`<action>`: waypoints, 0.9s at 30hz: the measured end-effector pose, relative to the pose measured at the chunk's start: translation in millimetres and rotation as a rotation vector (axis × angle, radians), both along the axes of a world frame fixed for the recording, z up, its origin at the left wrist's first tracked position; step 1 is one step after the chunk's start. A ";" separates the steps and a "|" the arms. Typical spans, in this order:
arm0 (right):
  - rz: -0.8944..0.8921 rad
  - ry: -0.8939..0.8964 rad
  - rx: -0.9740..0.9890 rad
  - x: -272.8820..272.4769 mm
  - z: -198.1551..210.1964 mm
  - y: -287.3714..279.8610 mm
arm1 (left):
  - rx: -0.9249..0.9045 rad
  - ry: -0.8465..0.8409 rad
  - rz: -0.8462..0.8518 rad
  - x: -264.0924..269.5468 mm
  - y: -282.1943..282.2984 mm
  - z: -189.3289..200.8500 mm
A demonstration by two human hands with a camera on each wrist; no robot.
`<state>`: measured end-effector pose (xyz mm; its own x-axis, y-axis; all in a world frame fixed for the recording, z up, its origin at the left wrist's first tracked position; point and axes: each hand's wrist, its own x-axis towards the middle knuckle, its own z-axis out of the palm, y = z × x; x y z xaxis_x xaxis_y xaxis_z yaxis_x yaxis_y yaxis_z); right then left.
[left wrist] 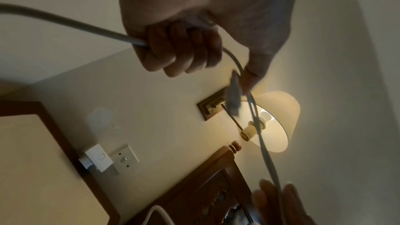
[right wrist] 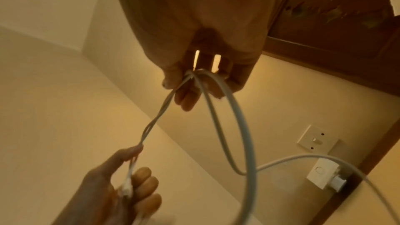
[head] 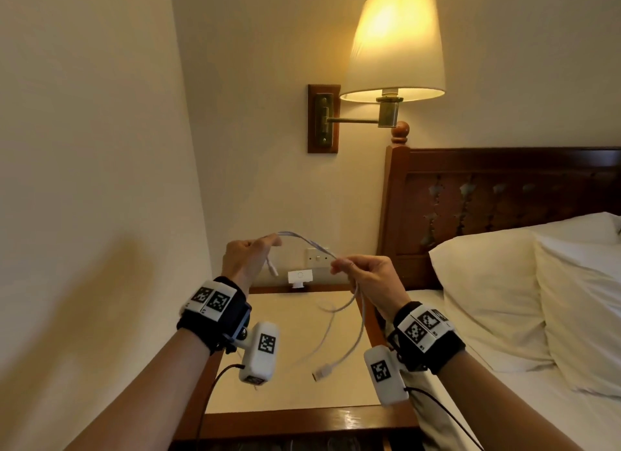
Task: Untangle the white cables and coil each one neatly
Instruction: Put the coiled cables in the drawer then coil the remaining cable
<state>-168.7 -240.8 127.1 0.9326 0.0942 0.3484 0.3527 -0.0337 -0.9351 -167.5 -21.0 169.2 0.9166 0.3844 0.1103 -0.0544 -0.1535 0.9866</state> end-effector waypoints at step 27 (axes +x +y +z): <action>0.252 0.063 -0.162 1.4 -34.2 20.1 | 0.213 -0.565 -0.008 4.5 26.7 24.7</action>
